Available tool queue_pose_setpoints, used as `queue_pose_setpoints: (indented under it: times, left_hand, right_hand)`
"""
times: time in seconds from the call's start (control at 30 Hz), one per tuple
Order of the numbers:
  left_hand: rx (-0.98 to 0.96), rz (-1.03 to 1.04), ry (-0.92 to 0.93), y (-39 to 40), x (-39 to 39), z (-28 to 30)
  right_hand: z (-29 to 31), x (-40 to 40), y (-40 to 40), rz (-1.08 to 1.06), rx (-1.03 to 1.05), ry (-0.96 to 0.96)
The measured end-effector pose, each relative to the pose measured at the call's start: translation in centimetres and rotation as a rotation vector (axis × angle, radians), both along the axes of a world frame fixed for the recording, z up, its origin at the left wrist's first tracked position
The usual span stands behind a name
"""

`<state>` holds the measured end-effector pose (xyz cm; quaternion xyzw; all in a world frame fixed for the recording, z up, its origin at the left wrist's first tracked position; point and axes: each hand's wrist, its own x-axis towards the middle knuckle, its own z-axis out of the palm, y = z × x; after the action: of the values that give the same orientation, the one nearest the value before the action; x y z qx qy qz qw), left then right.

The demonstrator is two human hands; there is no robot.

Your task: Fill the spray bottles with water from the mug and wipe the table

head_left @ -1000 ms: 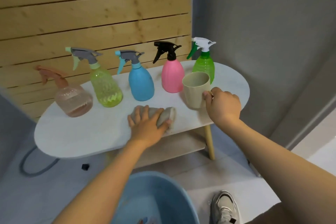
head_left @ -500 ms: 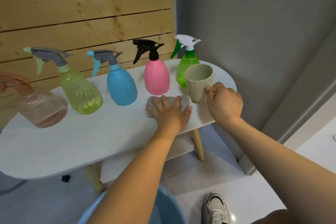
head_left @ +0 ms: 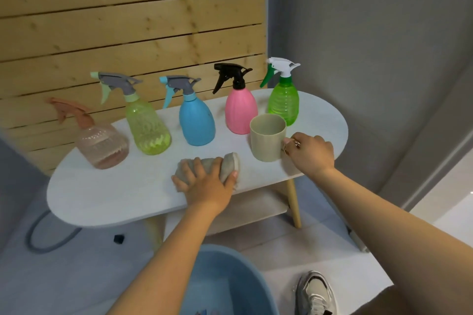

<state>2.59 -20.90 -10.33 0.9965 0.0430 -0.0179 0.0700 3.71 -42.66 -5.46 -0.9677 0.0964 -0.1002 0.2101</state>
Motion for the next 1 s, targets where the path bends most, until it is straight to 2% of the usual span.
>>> queue_pose_setpoints:
  times: [0.1, 0.2, 0.3, 0.43, 0.57, 0.67, 0.83, 0.9, 1.0]
  left_hand:
    - [-0.005, 0.044, 0.033, 0.7, -0.5, 0.3]
    - [-0.007, 0.070, 0.068, 0.9, -0.9, 0.9]
    - [0.010, 0.115, 0.116, 1.1, -1.3, 1.5]
    - [-0.014, 0.158, 0.123, 1.9, -2.8, 2.1]
    - [-0.039, 0.178, 0.155, 5.5, -3.6, 2.5]
    - [-0.026, 0.235, 0.124, 9.5, -2.7, 2.0]
    - [-0.071, 0.301, -0.004, 17.6, 0.0, 0.1]
    - [-0.076, 0.331, 0.022, 19.5, 0.4, 0.0]
    - [-0.068, 0.352, 0.171, 19.7, 0.5, 1.9]
  right_hand:
    - [0.0, 0.1, 0.0, 0.003, 0.058, 0.022]
    - [0.5, -0.3, 0.1, -0.036, -0.005, 0.033]
    - [2.1, -1.4, 1.3, -0.063, -0.053, -0.063]
    - [3.4, -4.4, 5.3, 0.168, -0.043, -0.132]
    - [3.6, -5.0, 9.9, 0.340, 0.151, -0.074]
    - [3.2, -3.4, 12.4, 0.377, 0.261, -0.042]
    - [1.2, 0.9, 15.9, 0.438, 0.312, -0.089]
    - [0.7, 2.1, 17.4, 0.445, 0.308, -0.059]
    - [1.8, 3.7, 19.6, 0.457, 0.318, 0.090]
